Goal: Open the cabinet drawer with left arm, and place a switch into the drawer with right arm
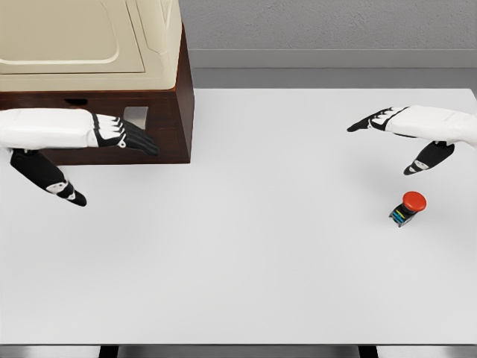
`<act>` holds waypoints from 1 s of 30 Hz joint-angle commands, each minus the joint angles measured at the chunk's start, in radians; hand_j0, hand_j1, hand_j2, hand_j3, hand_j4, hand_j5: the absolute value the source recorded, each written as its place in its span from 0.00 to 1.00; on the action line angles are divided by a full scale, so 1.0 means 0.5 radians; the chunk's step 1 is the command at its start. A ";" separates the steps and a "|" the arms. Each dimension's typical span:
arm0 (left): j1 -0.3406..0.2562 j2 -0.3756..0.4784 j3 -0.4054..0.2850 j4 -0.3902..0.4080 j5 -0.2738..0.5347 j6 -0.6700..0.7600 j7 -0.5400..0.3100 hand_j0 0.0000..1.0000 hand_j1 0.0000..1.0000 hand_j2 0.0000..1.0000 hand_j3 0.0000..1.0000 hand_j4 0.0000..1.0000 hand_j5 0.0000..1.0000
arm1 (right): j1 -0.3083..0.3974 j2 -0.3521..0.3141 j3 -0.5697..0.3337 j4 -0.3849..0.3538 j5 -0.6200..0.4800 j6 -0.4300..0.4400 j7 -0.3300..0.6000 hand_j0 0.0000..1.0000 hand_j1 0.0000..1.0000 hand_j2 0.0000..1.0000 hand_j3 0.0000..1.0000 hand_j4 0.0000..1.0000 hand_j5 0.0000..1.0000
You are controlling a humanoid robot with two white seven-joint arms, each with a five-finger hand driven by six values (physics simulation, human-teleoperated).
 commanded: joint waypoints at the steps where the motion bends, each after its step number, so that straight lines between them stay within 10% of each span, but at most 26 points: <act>1: 0.000 0.000 -0.025 0.000 0.027 0.006 0.001 1.00 1.00 1.00 1.00 1.00 1.00 | 0.000 0.000 -0.001 0.002 -0.006 -0.046 -0.001 1.00 1.00 1.00 1.00 1.00 1.00; 16: -0.040 -0.046 0.027 -0.003 -0.074 0.006 0.060 1.00 1.00 1.00 1.00 1.00 1.00 | 0.000 -0.184 -0.020 0.011 -0.006 -0.120 -0.001 1.00 1.00 1.00 1.00 1.00 1.00; 30: -0.037 0.129 0.003 -0.003 0.475 0.316 0.054 1.00 1.00 1.00 1.00 1.00 1.00 | 0.239 -0.347 -0.016 -0.026 -0.034 -0.175 -0.001 1.00 1.00 1.00 1.00 1.00 1.00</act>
